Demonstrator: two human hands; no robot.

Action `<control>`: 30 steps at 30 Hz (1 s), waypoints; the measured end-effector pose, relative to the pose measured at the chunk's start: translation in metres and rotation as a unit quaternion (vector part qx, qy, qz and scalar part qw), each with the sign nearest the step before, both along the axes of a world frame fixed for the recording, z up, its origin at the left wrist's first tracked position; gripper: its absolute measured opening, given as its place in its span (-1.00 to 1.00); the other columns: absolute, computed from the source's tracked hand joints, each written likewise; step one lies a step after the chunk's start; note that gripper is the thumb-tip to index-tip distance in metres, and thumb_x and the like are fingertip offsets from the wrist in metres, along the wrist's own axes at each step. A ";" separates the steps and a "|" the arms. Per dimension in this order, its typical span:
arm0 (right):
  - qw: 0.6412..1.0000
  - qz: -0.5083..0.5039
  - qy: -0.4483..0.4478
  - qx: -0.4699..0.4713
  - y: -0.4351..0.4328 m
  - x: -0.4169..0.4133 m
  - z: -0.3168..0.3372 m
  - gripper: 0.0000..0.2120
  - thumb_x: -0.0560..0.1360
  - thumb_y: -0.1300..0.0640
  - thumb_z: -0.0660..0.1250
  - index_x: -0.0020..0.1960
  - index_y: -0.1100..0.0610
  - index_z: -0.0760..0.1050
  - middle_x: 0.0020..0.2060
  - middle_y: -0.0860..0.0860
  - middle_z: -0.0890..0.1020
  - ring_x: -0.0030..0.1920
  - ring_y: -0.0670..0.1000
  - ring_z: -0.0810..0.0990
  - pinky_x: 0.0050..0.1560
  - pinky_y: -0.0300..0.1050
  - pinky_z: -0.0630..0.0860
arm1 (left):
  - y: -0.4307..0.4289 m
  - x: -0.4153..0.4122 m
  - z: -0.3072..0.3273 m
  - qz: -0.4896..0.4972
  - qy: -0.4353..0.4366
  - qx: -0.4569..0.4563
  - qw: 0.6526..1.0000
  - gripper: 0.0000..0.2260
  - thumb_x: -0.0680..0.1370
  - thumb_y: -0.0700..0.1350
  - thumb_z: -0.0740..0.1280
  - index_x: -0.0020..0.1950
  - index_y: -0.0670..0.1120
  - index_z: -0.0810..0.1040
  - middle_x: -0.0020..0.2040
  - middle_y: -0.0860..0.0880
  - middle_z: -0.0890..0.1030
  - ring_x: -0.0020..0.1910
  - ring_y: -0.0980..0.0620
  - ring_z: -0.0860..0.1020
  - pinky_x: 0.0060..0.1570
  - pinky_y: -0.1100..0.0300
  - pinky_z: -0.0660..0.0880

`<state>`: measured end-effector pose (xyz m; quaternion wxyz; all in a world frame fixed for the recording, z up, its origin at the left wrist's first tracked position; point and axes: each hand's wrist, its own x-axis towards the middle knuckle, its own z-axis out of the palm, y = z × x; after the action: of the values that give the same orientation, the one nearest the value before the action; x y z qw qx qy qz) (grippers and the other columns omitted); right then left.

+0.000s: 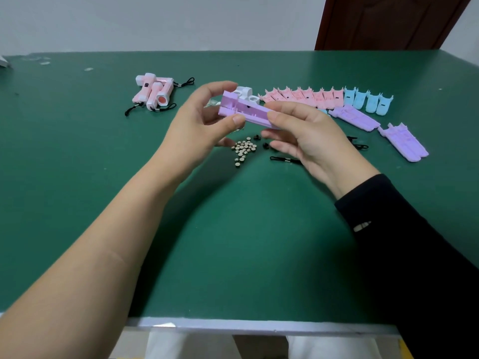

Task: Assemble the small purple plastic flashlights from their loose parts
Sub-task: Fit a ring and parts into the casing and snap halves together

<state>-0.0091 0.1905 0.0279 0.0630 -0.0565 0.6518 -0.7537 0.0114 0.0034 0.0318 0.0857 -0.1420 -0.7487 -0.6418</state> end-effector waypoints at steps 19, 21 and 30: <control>0.999 0.015 -0.012 -0.030 0.001 -0.001 0.000 -0.90 0.52 0.18 0.36 -0.04 0.02 0.63 -0.14 0.00 0.73 -0.11 -0.01 0.71 -0.20 -0.26 0.58 | 0.001 0.001 0.000 0.018 -0.030 0.037 0.999 -0.72 0.56 -0.12 0.40 0.25 0.04 0.49 -0.06 0.02 0.72 -0.04 0.03 0.69 -0.17 0.21 0.60; 0.999 0.015 -0.017 -0.033 0.001 -0.002 0.001 -0.90 0.52 0.19 0.36 -0.04 0.03 0.63 -0.14 0.01 0.73 -0.11 0.00 0.71 -0.19 -0.27 0.58 | 0.002 0.001 0.000 0.020 -0.032 0.039 0.999 -0.74 0.56 -0.12 0.40 0.23 0.05 0.50 -0.08 0.03 0.72 -0.05 0.03 0.69 -0.19 0.22 0.59; 0.999 0.005 -0.021 -0.040 0.001 -0.001 0.001 -0.89 0.49 0.22 0.39 -0.07 0.03 0.64 -0.14 0.01 0.73 -0.07 -0.02 0.71 -0.17 -0.26 0.58 | 0.002 0.002 0.002 0.022 -0.037 0.043 0.998 -0.73 0.55 -0.13 0.40 0.23 0.04 0.50 -0.09 0.02 0.72 -0.05 0.03 0.69 -0.20 0.25 0.57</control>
<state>-0.0106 0.1917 0.0293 0.0781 -0.0464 0.6195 -0.7797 0.0137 0.0055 0.0334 0.0781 -0.0972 -0.7258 -0.6765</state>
